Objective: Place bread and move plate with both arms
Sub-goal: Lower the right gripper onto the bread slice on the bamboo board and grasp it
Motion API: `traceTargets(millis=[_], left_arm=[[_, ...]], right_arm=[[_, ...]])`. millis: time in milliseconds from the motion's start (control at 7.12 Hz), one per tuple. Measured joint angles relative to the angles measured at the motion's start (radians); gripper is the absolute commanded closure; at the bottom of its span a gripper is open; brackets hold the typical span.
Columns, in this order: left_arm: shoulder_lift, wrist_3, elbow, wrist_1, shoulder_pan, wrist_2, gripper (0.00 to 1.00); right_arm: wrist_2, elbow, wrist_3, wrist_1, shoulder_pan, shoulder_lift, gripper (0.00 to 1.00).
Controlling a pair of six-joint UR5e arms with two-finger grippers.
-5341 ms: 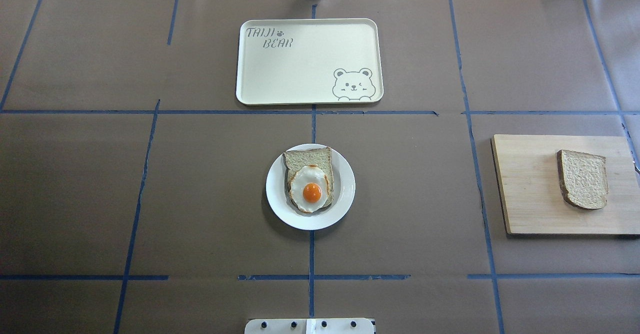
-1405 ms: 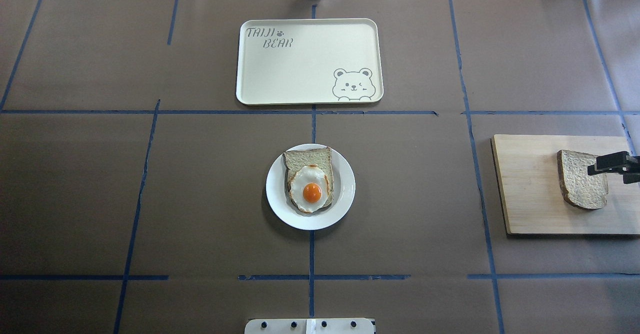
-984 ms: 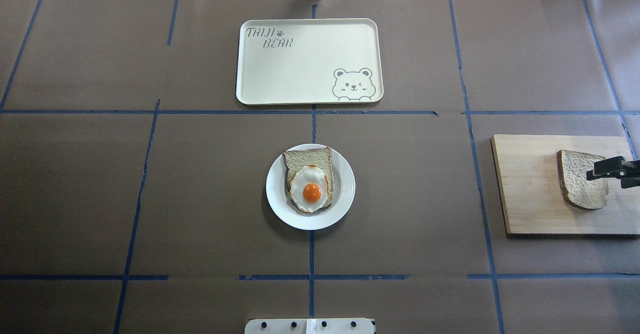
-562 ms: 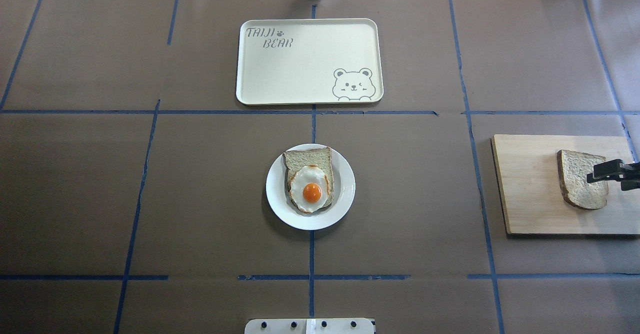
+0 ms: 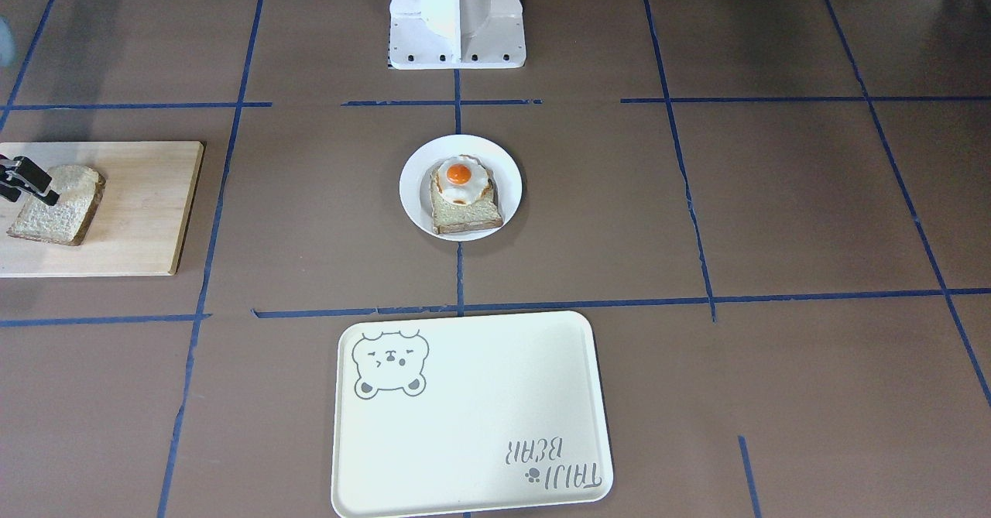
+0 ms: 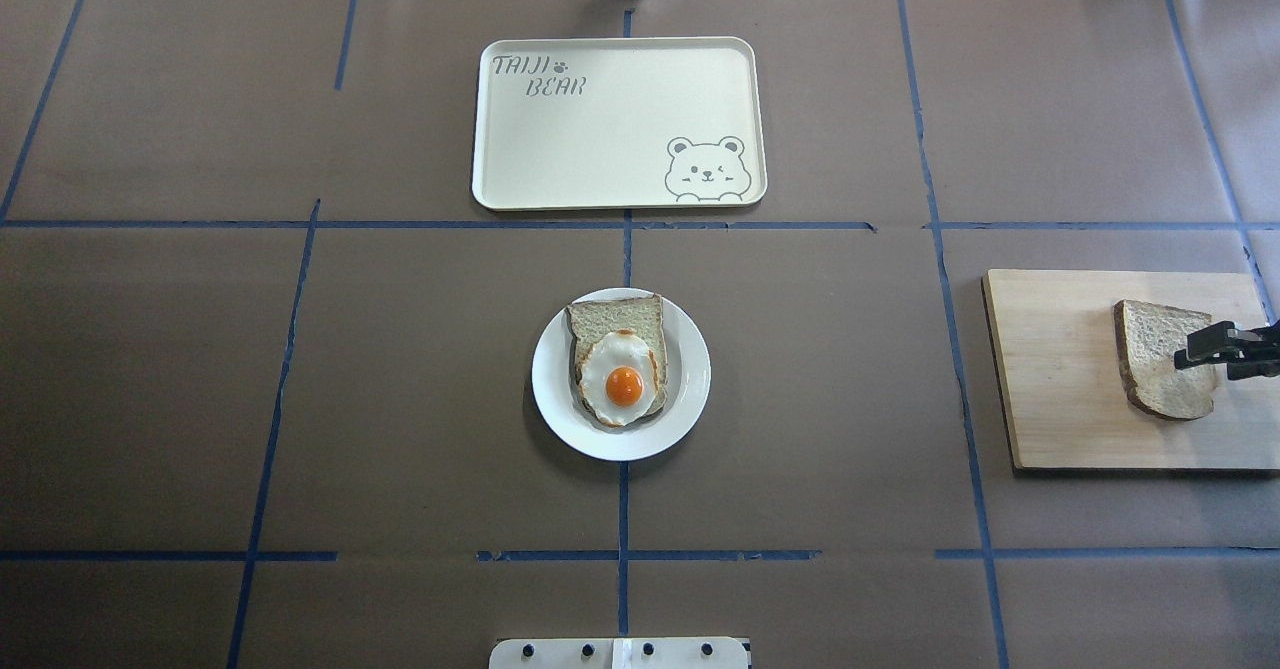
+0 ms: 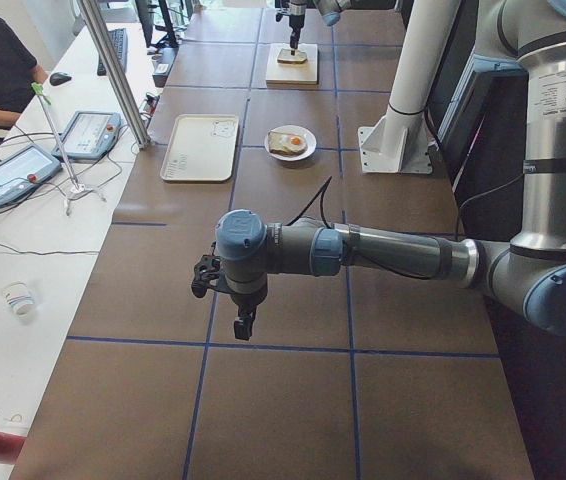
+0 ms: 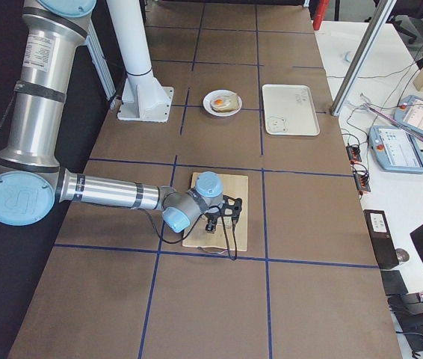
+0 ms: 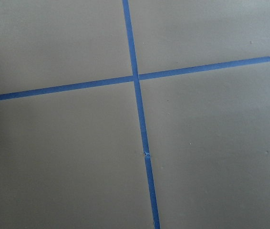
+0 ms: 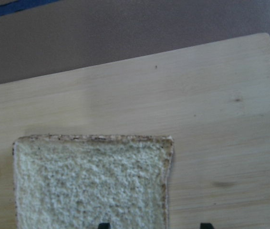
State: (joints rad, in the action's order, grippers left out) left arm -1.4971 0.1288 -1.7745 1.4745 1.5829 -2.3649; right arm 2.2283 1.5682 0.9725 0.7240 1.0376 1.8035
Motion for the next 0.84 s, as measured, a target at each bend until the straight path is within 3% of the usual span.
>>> traceTargets(millis=[281,562,843], left_arm=[[-0.003,0.0,0.0,-0.002,0.0,0.001,0.0],[-0.004,0.0,0.001,-0.003,0.0,0.0,0.0],[-0.005,-0.001,0.001,-0.005,-0.001,-0.001,0.0]], right_arm=[[-0.002,0.0,0.0,0.0,-0.001,0.0,0.78],[-0.003,0.0,0.001,0.0,-0.001,0.0,0.97],[0.003,0.006,0.001,0.0,-0.001,0.001,1.0]])
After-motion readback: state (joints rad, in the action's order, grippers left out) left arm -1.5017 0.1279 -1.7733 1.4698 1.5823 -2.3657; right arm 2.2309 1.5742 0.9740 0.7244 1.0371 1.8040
